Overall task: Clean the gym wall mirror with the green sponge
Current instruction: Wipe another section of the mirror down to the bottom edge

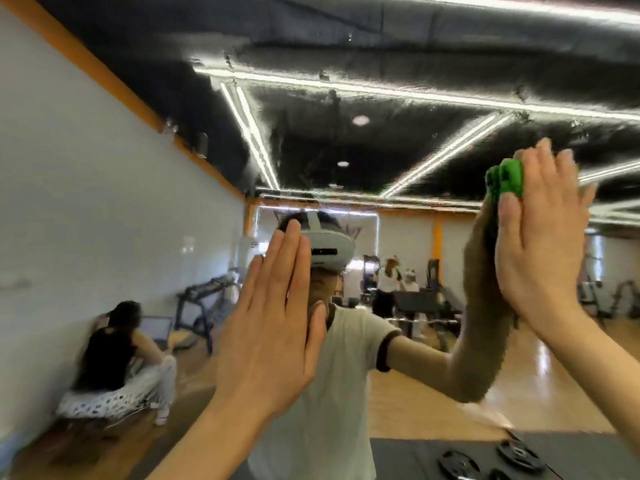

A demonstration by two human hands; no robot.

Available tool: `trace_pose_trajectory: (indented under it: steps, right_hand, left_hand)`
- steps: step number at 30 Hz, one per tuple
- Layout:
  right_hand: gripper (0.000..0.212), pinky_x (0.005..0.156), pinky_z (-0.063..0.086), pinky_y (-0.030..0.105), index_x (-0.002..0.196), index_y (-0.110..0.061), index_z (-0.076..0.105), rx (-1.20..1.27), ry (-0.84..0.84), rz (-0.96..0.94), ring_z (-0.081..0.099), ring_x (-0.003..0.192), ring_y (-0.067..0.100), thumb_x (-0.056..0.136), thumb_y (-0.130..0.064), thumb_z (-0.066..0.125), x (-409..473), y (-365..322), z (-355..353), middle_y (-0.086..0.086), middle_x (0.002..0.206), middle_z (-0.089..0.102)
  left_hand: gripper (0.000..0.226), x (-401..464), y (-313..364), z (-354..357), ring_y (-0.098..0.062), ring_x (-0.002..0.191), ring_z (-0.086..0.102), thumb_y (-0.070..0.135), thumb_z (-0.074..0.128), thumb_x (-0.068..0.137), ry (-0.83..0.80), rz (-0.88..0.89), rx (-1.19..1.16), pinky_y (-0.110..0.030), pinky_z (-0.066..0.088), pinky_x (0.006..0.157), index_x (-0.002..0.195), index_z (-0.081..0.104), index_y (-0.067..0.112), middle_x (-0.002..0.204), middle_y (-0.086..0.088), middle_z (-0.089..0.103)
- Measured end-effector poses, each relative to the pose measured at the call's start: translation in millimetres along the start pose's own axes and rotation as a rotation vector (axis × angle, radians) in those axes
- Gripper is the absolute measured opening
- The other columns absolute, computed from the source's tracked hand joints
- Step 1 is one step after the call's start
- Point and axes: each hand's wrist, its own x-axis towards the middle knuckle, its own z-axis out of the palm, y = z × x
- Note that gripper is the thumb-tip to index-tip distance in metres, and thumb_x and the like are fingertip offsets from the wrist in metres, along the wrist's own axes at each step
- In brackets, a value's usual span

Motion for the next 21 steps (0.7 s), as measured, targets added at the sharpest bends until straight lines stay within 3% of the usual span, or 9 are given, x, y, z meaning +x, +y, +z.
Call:
trace_pose_trajectory:
  steps: [3,5,8,10,13,15,17,21]
  right_hand:
    - [0.054,0.124,-0.002,0.046,0.155,-0.007,0.031,0.029,-0.020,-0.103,0.013,0.154,0.029,0.103,-0.020,0.035,8.8,-69.9,20.9,0.012,0.165,0.024]
    - [0.052,0.122,0.000,0.044,0.152,-0.006,0.039,0.046,-0.042,-0.362,0.022,0.152,0.031,0.101,-0.015,0.042,14.3,-123.1,42.9,0.014,0.161,0.033]
    - [0.052,0.122,0.006,0.044,0.149,-0.006,0.044,0.029,-0.083,-0.666,0.031,0.149,0.031,0.103,-0.028,0.033,25.5,-144.9,57.2,0.014,0.157,0.040]
    - [0.053,0.123,0.006,0.046,0.153,-0.008,0.039,0.048,-0.122,-0.605,0.026,0.151,0.029,0.104,-0.029,0.032,31.8,-116.7,46.9,0.012,0.161,0.035]
    - [0.054,0.125,0.006,0.048,0.156,-0.008,0.031,0.047,-0.050,-0.225,0.018,0.153,0.026,0.105,-0.027,0.028,34.4,-55.4,25.6,0.011,0.164,0.028]
    - [0.055,0.125,0.000,0.046,0.158,-0.009,0.024,0.015,-0.006,-0.068,0.011,0.155,0.027,0.107,-0.028,0.025,37.8,-51.2,23.5,0.010,0.166,0.021]
    - [0.055,0.124,-0.001,0.046,0.159,-0.011,0.023,0.025,0.003,-0.094,0.010,0.155,0.029,0.107,-0.031,0.023,44.9,-76.5,31.7,0.009,0.167,0.020]
    - [0.053,0.125,0.003,0.050,0.157,-0.013,0.031,0.044,-0.045,-0.338,0.015,0.154,0.031,0.107,-0.030,0.025,21.8,-105.8,41.8,0.009,0.165,0.027]
  left_hand:
    - [0.066,-1.4,-0.5,-1.2,-0.026,0.157,0.009,0.033,0.029,0.105,0.004,-0.004,-0.002,-0.039,0.006,0.127,0.160,0.015,0.000,0.169,-0.014,0.010]
    - [0.065,-0.6,-0.1,-1.1,-0.025,0.157,0.009,0.033,0.029,0.105,0.010,-0.004,-0.007,-0.038,0.006,0.127,0.159,0.017,0.000,0.168,-0.014,0.013]
    - [0.064,-0.5,0.8,-1.4,-0.024,0.156,0.010,0.034,0.028,0.106,0.011,-0.010,-0.004,-0.039,0.008,0.126,0.159,0.019,0.000,0.168,-0.015,0.014]
    - [0.065,-0.6,1.4,-1.1,-0.024,0.157,0.010,0.034,0.029,0.105,0.010,-0.006,0.002,-0.038,0.008,0.126,0.159,0.018,0.000,0.169,-0.014,0.012]
    - [0.066,-0.6,2.4,-0.5,-0.021,0.157,0.005,0.033,0.032,0.104,0.013,-0.007,-0.010,-0.036,0.005,0.127,0.160,0.017,0.000,0.169,-0.013,0.010]
    - [0.067,-1.5,1.8,-1.1,-0.021,0.157,0.004,0.033,0.032,0.103,0.004,-0.013,-0.010,-0.036,0.004,0.127,0.160,0.017,0.000,0.169,-0.013,0.011]
    - [0.066,-1.5,0.9,-0.3,-0.020,0.157,0.002,0.033,0.032,0.104,0.003,-0.006,-0.022,-0.036,0.004,0.127,0.160,0.017,0.000,0.169,-0.014,0.010]
    - [0.064,-0.7,0.5,-0.3,-0.022,0.157,0.006,0.031,0.030,0.104,0.020,-0.006,-0.043,-0.036,0.004,0.127,0.159,0.018,0.000,0.169,-0.014,0.011]
